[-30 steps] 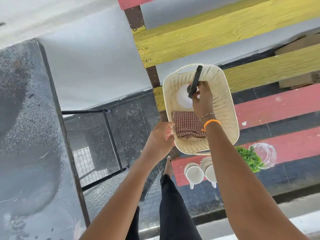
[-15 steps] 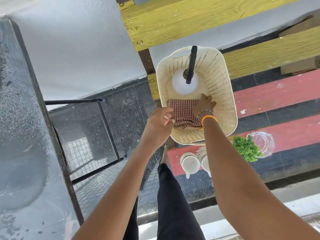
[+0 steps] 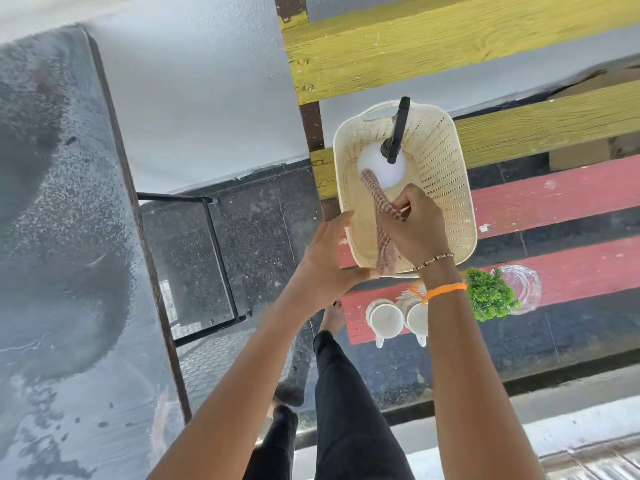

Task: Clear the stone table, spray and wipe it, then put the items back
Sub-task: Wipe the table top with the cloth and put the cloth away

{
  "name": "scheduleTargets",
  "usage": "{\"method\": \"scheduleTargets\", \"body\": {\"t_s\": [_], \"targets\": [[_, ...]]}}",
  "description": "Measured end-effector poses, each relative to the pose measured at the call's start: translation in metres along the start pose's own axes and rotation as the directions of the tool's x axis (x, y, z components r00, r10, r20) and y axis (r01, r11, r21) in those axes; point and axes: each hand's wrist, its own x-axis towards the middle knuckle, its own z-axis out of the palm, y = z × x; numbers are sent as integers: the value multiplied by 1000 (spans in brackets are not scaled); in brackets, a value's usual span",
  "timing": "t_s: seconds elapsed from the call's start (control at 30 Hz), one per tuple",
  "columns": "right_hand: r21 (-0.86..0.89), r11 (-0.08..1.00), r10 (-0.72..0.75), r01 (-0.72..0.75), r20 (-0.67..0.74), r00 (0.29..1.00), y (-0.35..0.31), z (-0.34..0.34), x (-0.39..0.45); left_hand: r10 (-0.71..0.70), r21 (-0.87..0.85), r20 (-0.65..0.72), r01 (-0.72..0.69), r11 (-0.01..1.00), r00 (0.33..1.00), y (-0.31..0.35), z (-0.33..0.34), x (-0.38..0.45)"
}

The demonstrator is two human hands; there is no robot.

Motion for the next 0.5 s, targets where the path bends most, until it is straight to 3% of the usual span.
{"method": "scheduleTargets", "body": {"t_s": [0.1,0.2,0.3,0.4,0.5], "targets": [[182,983,-12,12,0,1000,-45,-3,-33,137,-44,-3,-137,990,991,3,-4,-28],[294,956,-29,17,39,999,-88,12,-70,163,-16,-308,-177,984,937,-8,-17,-68],[345,938,-76,23,143,987,-124,35,-108,163,14,-568,-189,982,806,-25,-41,-111],[419,908,-125,-4,279,952,-155,67,-153,117,-42,-696,-202,978,709,-46,-71,-164],[527,846,-184,-82,433,883,-184,101,-200,-36,-162,-756,-133,978,654,-76,-98,-223]]}}
